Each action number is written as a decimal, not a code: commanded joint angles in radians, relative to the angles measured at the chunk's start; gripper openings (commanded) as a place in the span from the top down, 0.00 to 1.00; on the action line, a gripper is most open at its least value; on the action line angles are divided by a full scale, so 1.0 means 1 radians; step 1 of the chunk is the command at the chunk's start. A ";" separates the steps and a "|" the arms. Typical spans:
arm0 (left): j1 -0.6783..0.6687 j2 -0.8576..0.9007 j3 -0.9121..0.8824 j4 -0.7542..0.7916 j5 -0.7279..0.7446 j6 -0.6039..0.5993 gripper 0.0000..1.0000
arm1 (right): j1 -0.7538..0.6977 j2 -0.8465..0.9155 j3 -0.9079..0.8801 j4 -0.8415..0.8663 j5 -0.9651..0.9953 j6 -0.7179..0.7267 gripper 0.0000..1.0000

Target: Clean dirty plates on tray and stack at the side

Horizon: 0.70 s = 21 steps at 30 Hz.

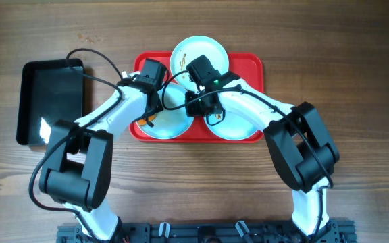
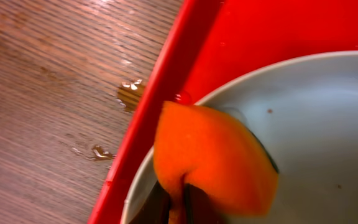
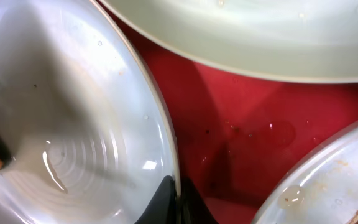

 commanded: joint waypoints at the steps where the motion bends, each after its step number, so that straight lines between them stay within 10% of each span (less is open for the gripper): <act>1: 0.015 0.034 -0.027 -0.033 -0.069 0.000 0.96 | 0.006 0.026 -0.012 -0.042 0.019 -0.023 0.96; 21: -0.138 -0.041 -0.013 0.045 0.233 -0.030 0.96 | 0.006 0.026 -0.012 -0.048 0.019 -0.019 0.95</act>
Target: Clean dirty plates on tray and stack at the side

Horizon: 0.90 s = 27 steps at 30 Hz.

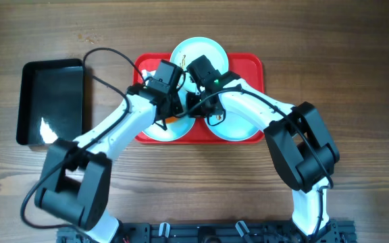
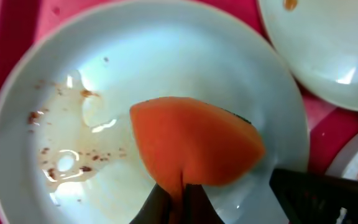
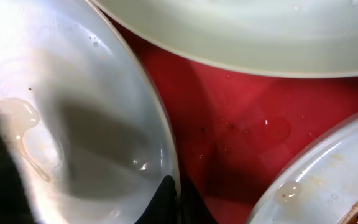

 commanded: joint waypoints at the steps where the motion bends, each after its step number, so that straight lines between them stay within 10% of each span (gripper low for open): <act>1: -0.009 0.077 -0.004 0.008 0.030 -0.021 0.96 | 0.006 0.026 -0.014 -0.028 0.022 -0.018 0.96; 27: 0.067 0.158 -0.003 -0.169 -0.492 -0.017 0.96 | 0.006 0.026 -0.014 -0.061 0.031 -0.027 0.96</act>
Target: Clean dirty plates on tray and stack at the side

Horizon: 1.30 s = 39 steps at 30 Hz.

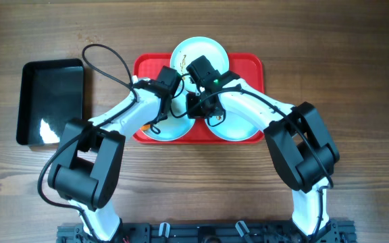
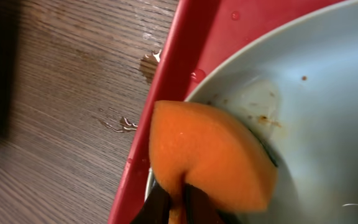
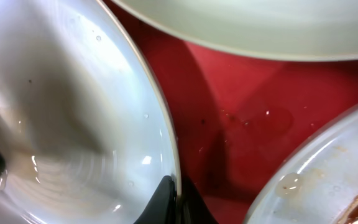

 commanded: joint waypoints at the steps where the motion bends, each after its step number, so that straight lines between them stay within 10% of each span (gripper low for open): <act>1: 0.034 0.018 -0.028 -0.018 -0.120 -0.010 0.96 | 0.006 0.026 -0.018 -0.039 0.035 -0.027 0.96; 16: 0.035 -0.444 -0.008 -0.002 0.108 -0.017 0.96 | 0.007 -0.001 0.223 -0.299 0.233 -0.082 0.96; 39: 0.036 -0.455 -0.008 -0.123 0.174 -0.035 0.96 | 0.182 -0.014 0.505 -0.689 0.926 -0.063 0.96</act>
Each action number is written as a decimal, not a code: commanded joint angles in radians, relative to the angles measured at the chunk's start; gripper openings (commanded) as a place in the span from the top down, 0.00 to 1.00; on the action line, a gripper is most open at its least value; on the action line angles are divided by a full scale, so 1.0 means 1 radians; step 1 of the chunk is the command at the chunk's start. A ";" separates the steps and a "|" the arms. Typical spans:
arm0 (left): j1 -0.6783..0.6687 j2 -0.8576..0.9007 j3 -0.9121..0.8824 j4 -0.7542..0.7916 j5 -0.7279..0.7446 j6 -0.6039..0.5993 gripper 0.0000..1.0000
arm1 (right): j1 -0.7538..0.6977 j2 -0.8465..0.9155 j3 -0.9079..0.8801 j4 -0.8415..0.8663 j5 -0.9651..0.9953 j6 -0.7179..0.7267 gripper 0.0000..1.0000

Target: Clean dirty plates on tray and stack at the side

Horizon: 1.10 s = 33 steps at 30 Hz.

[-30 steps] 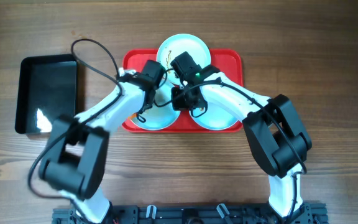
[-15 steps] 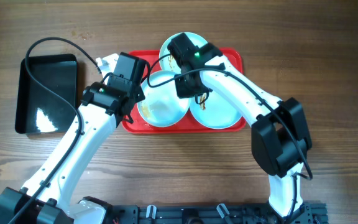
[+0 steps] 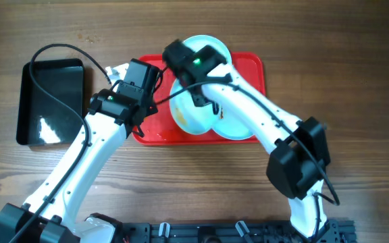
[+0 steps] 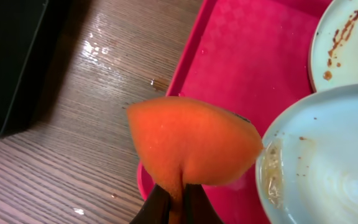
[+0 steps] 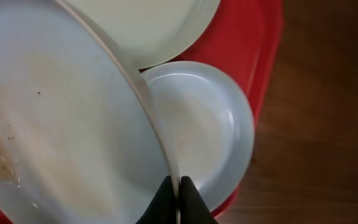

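My left gripper (image 4: 178, 200) is shut on an orange sponge (image 4: 191, 146), held above the left edge of the red tray (image 4: 241, 62). My right gripper (image 5: 178, 194) is shut on the rim of a pale plate (image 5: 61, 124), which hangs tilted above the tray (image 3: 252, 67). In the overhead view this plate (image 3: 189, 118) is in the tray's middle. A brownish smear shows at its edge (image 4: 271, 174). A stained plate (image 4: 347, 37) lies at the tray's far end. Another plate (image 5: 207, 124) lies on the tray under the held one.
A black bin (image 3: 49, 101) stands on the wooden table left of the tray. Water drops (image 4: 92, 46) lie on the wood between bin and tray. The left arm's cable (image 3: 66, 54) loops over the bin.
The plate lay on the tray with the sponge at its left rim. Now my right gripper holds it tilted above the tray, and the sponge is off it, over the tray's left edge.
The sponge was at the left rim of the front-left plate, with my right gripper shut on its right rim. Then the sponge was mid-plate beside brown stains, then back at the left rim. Now the plate is held up and the sponge is clear of it.
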 commanded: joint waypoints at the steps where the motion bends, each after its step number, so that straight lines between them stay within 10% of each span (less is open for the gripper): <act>1: 0.002 0.002 -0.003 -0.006 0.016 -0.029 0.96 | 0.069 -0.014 0.028 -0.019 0.282 0.052 0.96; 33: 0.082 0.002 -0.003 -0.029 -0.001 -0.068 0.96 | 0.183 -0.013 0.028 -0.043 0.532 0.166 0.96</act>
